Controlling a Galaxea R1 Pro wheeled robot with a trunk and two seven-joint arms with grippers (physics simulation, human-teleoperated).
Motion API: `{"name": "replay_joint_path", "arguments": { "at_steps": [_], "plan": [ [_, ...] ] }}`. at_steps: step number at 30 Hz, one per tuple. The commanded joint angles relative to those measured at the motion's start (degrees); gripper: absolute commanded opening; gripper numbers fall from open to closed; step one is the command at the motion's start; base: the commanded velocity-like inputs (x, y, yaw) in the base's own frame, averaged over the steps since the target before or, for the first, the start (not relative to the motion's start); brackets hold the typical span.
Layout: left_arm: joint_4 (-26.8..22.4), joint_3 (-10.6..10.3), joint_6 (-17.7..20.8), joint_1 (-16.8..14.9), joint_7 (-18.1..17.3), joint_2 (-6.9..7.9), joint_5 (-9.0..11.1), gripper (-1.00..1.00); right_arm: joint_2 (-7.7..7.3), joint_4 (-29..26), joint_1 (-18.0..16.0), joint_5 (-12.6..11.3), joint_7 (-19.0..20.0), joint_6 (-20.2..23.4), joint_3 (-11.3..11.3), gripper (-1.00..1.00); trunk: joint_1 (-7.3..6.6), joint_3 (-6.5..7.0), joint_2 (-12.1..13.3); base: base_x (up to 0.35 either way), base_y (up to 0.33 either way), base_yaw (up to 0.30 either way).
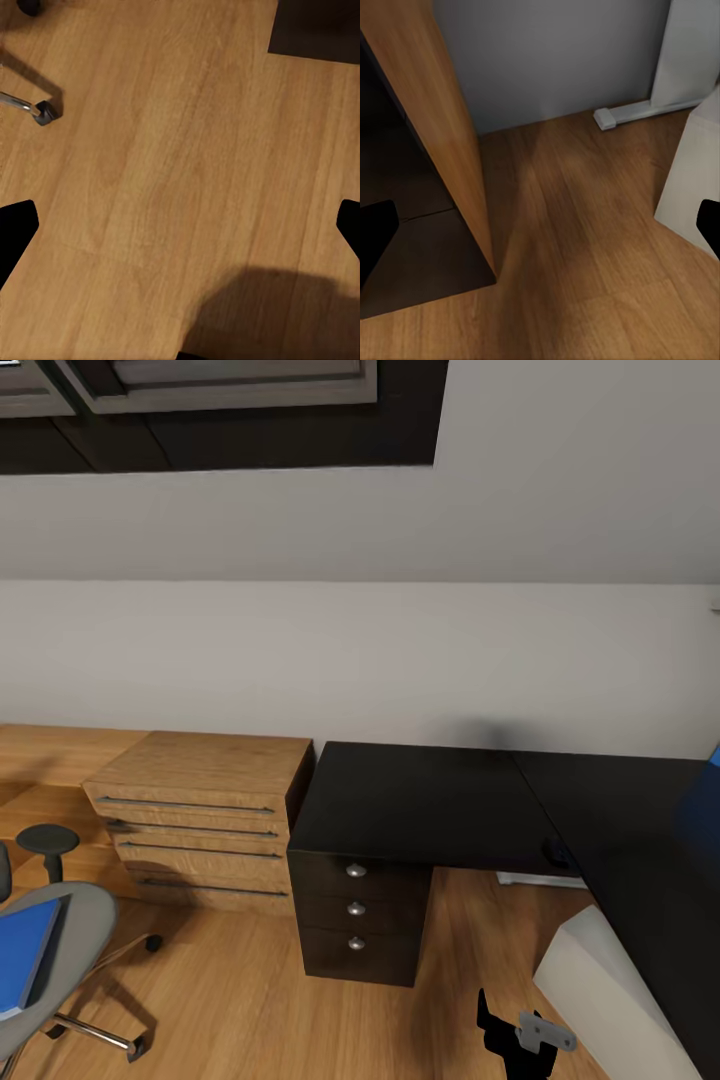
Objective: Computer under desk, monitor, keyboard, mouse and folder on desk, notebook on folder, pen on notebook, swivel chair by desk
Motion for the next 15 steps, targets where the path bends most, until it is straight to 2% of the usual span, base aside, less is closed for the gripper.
{"name": "replay_joint_path", "arguments": {
  "at_steps": [1,5,6,7,9,10,11,12,15],
  "plan": [
    [0.05,-0.33,-0.2,-0.04,0.24,0.02,0.35,1.0,0.01,0.02,-0.04,-0.37,-0.1,-0.16,0.31,1.0,-0.23,0.13,0.38,0.002,0.0,0.0],
    [-0.15,-0.18,-0.24,-0.04,0.27,0.06,0.46,1.0,-0.02,-0.1,-0.03,-0.35,-0.08,-0.13,0.37,1.0,-1.11,0.84,1.98,0.001,0.0,0.0],
    [-7.68,-0.17,-0.43,-0.04,0.4,-0.18,0.55,1.0,0.2,-4.06,-0.15,-0.38,-0.93,0.75,0.22,1.0,-1.33,1.02,2.39,0.0,0.0,0.0],
    [-10.61,-0.2,-0.29,-0.04,0.43,-0.41,0.51,1.0,0.28,-6.32,-0.17,-0.38,-1.22,1.99,0.19,1.0,-1.54,1.2,2.79,0.0,0.0,0.0],
    [-13.44,-0.23,-0.13,-0.04,0.45,-0.69,0.46,1.0,0.35,-9.19,-0.19,-0.37,-1.56,4.17,0.17,1.0,-1.98,1.56,3.59,0.0,0.0,0.0],
    [-24.22,-0.44,8.22,-0.04,0.5,-2.44,0.32,1.0,0.44,-26.55,-0.21,-0.3,-4.1,21.87,0.36,1.0,-2.2,1.74,3.99,0.0,0.0,0.0],
    [-25.76,-0.47,10.28,-0.04,0.5,-2.64,0.34,1.0,0.44,-29.16,-0.21,-0.26,-4.54,24.59,0.42,1.0,-2.42,1.92,4.39,0.0,0.0,0.0],
    [-28.83,-0.61,14.34,-0.04,0.5,-3.05,0.36,1.0,0.43,-34.27,-0.21,-0.05,-5.49,29.96,0.52,1.0,-2.64,2.1,4.79,0.0,0.0,0.0],
    [-33.34,-0.85,19.55,-0.04,0.51,-3.66,0.38,1.0,0.35,-41.08,-0.31,0.43,-6.93,37.66,0.78,1.0,-3.3,2.64,6.0,0.0,0.0,0.0]
  ]
}}
